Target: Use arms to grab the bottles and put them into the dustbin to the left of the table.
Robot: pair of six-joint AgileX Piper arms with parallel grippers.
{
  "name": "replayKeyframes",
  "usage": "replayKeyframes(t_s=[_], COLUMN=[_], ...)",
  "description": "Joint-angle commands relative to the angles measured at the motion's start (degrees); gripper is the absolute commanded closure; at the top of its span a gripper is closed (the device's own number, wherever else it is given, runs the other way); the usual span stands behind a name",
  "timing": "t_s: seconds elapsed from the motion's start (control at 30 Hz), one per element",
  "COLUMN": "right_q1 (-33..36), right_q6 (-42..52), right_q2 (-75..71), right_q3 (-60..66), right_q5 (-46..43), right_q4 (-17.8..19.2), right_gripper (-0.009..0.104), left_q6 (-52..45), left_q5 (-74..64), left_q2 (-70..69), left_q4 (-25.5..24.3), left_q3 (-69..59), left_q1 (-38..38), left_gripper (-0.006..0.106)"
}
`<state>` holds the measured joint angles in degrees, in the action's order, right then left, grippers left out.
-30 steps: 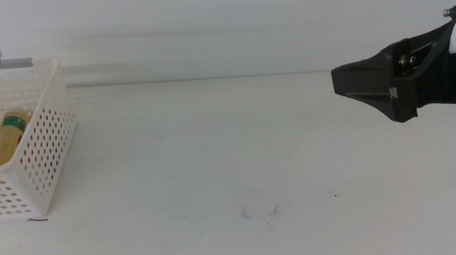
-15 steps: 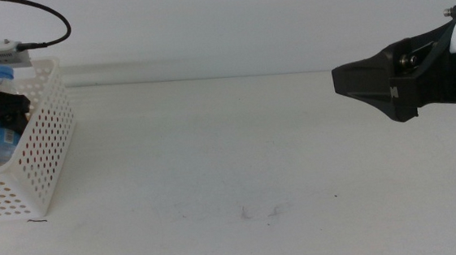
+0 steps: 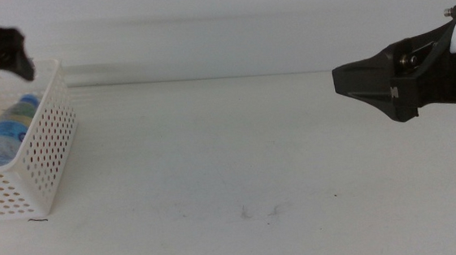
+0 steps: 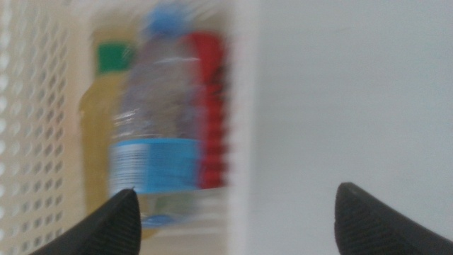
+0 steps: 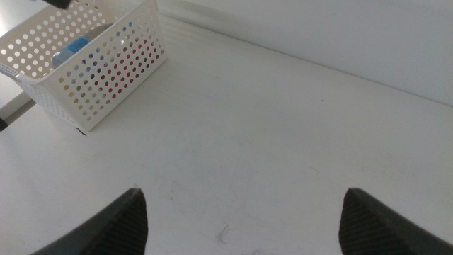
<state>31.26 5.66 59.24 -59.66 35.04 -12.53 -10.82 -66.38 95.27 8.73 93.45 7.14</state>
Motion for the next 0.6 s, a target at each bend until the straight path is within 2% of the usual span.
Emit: replayKeyframes(t_s=[0.0, 0.27, 0.37, 0.57], right_q1=[0.1, 0.1, 0.1, 0.1], right_q6=[0.1, 0.1, 0.1, 0.1], right_q2=[-0.6, -0.6, -0.6, -0.6], right_q3=[0.1, 0.1, 0.1, 0.1], right_q5=[-0.3, -0.3, -0.3, -0.3], right_q4=[0.4, 0.4, 0.4, 0.4], right_gripper=[0.019, 0.019, 0.019, 0.019], left_q6=[0.2, 0.4, 0.4, 0.4], left_q5=[2.9, 25.9, 33.5, 35.1], left_q2=[-7.3, -34.0, -42.6, -53.0], left_q4=[0.8, 6.1, 8.3, 7.5], left_q3=[-4.1, -26.8, -32.9, -37.9], left_q1=[-3.9, -17.5, -19.2, -19.1], left_gripper=[0.007, 0.007, 0.007, 0.007])
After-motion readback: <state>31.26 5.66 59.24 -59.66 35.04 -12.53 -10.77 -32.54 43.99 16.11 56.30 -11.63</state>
